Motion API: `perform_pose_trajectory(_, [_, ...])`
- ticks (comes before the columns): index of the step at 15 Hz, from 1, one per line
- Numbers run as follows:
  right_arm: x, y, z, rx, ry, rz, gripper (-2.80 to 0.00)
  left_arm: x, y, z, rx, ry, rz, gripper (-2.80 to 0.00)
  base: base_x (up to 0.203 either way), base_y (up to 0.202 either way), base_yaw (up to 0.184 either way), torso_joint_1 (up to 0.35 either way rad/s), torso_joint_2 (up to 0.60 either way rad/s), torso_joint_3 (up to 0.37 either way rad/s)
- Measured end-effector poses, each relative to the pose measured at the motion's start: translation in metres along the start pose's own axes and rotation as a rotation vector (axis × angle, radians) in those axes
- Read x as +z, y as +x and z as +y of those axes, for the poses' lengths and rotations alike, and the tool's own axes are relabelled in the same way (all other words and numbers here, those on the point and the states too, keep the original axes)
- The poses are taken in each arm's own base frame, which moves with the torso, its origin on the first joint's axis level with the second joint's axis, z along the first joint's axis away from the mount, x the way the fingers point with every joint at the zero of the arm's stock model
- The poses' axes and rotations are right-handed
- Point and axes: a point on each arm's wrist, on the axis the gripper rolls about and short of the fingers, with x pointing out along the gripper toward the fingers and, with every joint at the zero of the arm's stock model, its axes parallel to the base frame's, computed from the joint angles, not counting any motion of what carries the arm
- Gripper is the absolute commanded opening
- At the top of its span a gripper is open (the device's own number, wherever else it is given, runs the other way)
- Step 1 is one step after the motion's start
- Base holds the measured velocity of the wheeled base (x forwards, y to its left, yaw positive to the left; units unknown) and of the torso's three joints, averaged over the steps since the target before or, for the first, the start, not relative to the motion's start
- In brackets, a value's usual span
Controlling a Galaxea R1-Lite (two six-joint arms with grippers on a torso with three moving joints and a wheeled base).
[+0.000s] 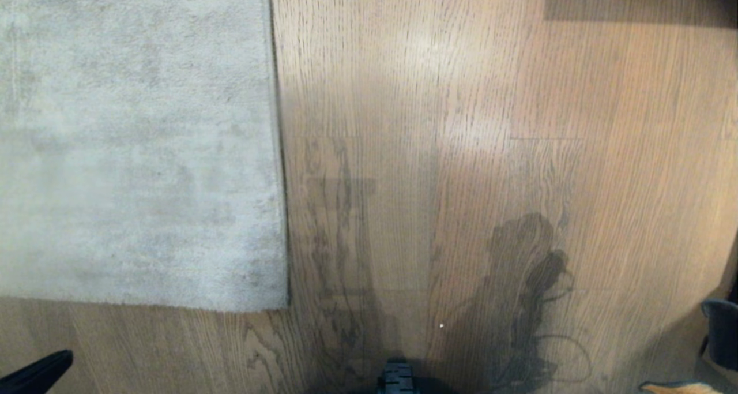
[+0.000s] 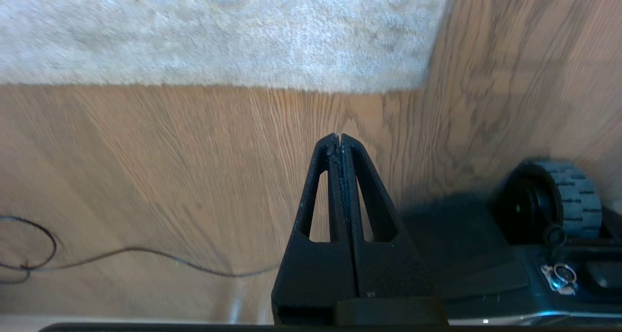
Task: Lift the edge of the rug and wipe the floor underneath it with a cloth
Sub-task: Lift up the carpet
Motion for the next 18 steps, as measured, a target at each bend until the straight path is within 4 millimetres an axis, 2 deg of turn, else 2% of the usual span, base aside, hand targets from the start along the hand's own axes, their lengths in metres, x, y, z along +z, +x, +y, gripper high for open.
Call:
perform_pose_trajectory(8, [0.000, 0.000, 0.000, 0.000, 0.000, -0.001, -2.80, 0.003, 0.016, -0.003, -0.071, 0.007, 0.085, -2.80, 0.000, 0.000, 0.000, 0.000, 0.00, 0.000])
perform_pose_trajectory(18, [0.000, 0.000, 0.000, 0.000, 0.000, 0.000, -2.80, 0.007, 0.042, -0.004, -0.071, -0.029, 0.226, -2.80, 0.000, 0.000, 0.000, 0.000, 0.00, 0.000])
